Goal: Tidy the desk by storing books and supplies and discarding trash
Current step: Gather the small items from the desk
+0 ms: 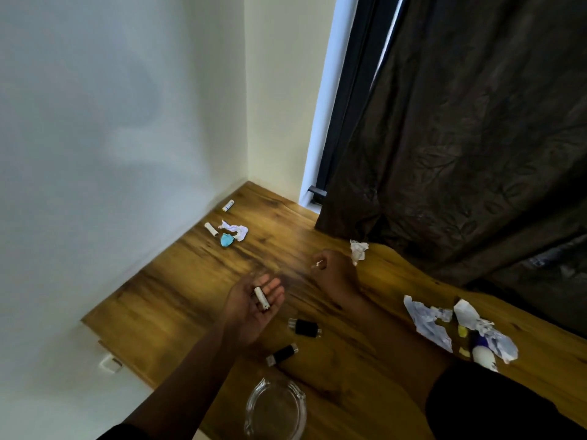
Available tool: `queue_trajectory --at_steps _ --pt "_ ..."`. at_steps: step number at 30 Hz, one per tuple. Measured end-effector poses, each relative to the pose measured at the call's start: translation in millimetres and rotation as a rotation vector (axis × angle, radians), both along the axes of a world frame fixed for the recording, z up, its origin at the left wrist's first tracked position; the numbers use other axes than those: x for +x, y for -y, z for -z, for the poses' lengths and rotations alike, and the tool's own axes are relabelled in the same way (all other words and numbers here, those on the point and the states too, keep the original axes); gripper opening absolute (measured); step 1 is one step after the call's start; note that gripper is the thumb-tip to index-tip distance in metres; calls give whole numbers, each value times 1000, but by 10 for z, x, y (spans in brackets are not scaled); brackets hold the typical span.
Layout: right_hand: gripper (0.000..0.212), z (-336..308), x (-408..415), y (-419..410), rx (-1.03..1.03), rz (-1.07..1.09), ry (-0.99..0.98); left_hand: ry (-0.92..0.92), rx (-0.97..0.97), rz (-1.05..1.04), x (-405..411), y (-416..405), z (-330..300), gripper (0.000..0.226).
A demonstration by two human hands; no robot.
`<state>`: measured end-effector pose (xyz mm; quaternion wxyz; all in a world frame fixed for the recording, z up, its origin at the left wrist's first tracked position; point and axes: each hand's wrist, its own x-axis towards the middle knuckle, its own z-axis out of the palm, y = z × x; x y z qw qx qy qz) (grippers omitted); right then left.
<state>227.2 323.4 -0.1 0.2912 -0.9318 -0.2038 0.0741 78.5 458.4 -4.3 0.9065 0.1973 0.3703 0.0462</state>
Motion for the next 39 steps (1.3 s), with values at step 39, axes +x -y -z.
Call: queue_trajectory --at_steps 39 --pt "14 173 -269 -2131 77 -429 237 88 -72 -439 -364 -1157 353 38"
